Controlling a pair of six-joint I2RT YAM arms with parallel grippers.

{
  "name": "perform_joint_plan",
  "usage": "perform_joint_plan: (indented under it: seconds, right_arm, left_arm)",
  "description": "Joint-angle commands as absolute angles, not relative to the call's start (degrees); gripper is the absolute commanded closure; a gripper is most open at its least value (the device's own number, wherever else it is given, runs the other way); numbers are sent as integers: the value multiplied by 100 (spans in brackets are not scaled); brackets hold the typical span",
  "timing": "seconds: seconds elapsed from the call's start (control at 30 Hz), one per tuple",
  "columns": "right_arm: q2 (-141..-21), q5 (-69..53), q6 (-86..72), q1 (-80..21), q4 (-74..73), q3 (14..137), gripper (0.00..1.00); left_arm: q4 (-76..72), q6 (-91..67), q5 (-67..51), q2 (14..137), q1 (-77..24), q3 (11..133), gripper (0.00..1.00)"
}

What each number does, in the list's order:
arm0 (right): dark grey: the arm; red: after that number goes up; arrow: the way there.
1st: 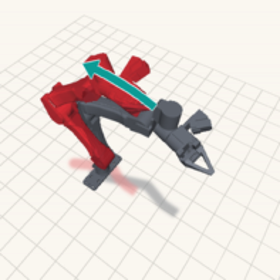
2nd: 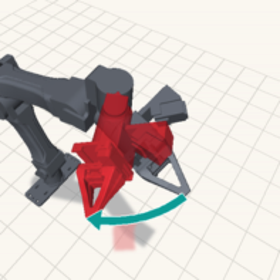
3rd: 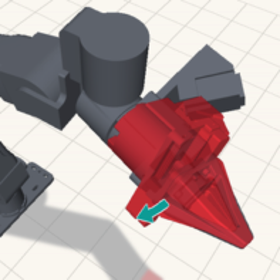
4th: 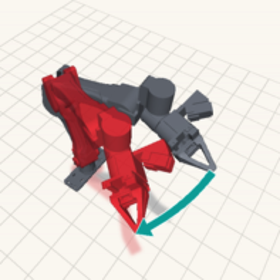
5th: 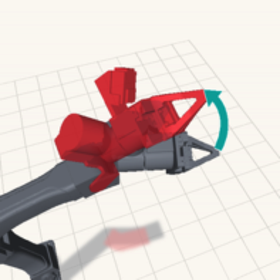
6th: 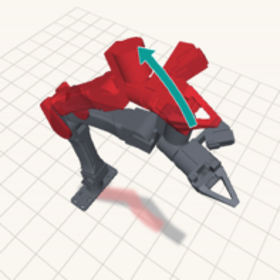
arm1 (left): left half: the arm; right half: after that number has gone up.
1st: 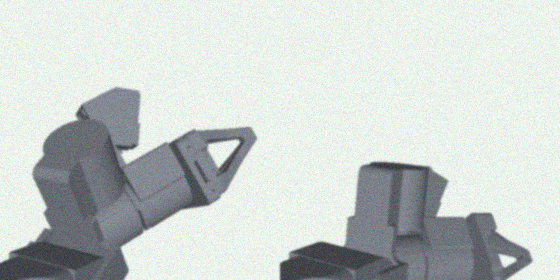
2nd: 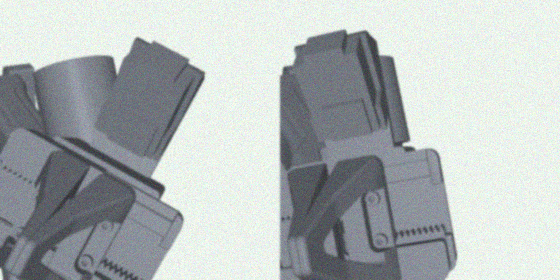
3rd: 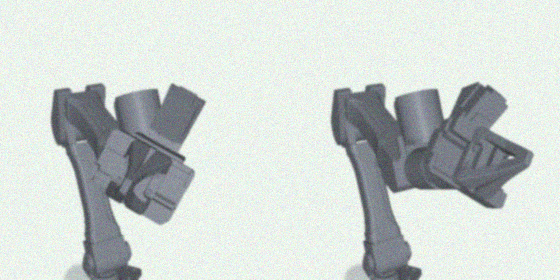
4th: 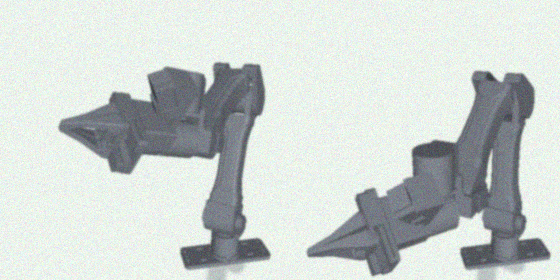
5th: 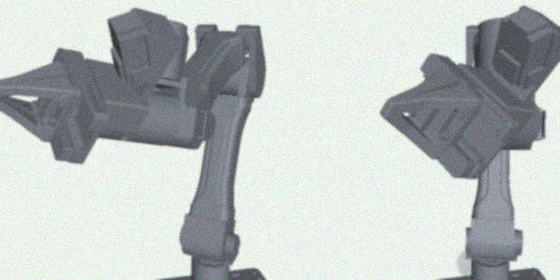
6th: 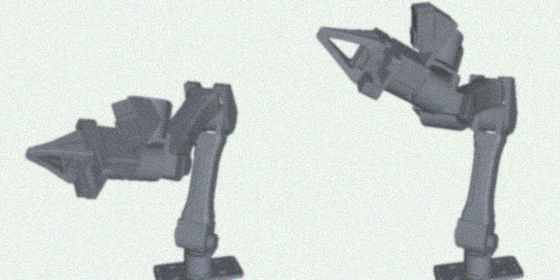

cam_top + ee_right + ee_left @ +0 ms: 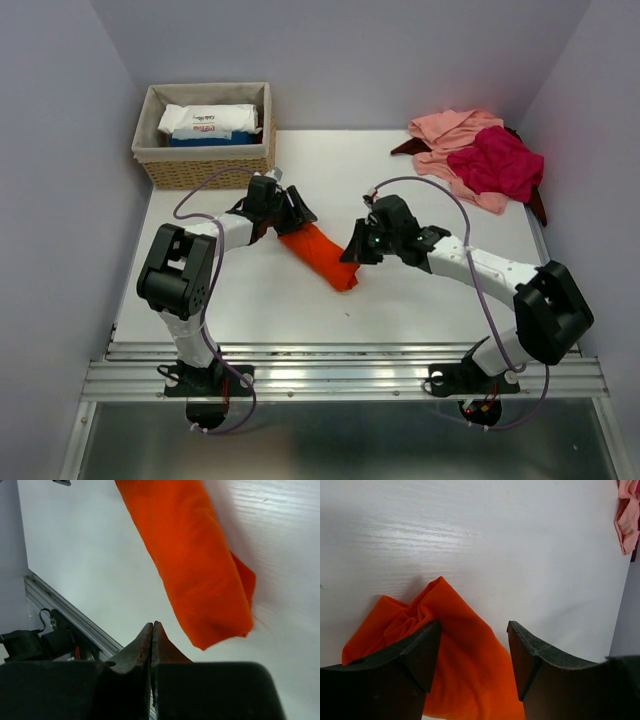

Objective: Roll the t-shirts
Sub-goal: Roll the T-shirt to the center of the board.

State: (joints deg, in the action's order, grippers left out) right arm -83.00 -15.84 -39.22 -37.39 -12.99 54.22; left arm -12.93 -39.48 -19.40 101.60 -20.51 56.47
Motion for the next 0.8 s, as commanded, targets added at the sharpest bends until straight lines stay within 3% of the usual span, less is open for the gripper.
perform_joint_plan:
  seconds: [0.0,0.33,0.5,0.77]
  right_arm:
    - [-8727,-1565,-4648,-3885,-256,5529,99]
    - [-9220,-643,-6151,-3885,658,4020,99]
    - [-9334,-729,-6065,-3885,931,3464,99]
    - [-9457,-458,-5460,-3885,301,3594,99]
  left_arm:
    - [-1345,-3893,-1916,10090,-2066,5546,33]
    - [-1213,-3823,-1863,10134,-2074,5634,33]
    - [-1178,-3797,-1855,10108,-2074,5581,34]
    - [-906,-3770,-1556,9818,-2048,5406,34]
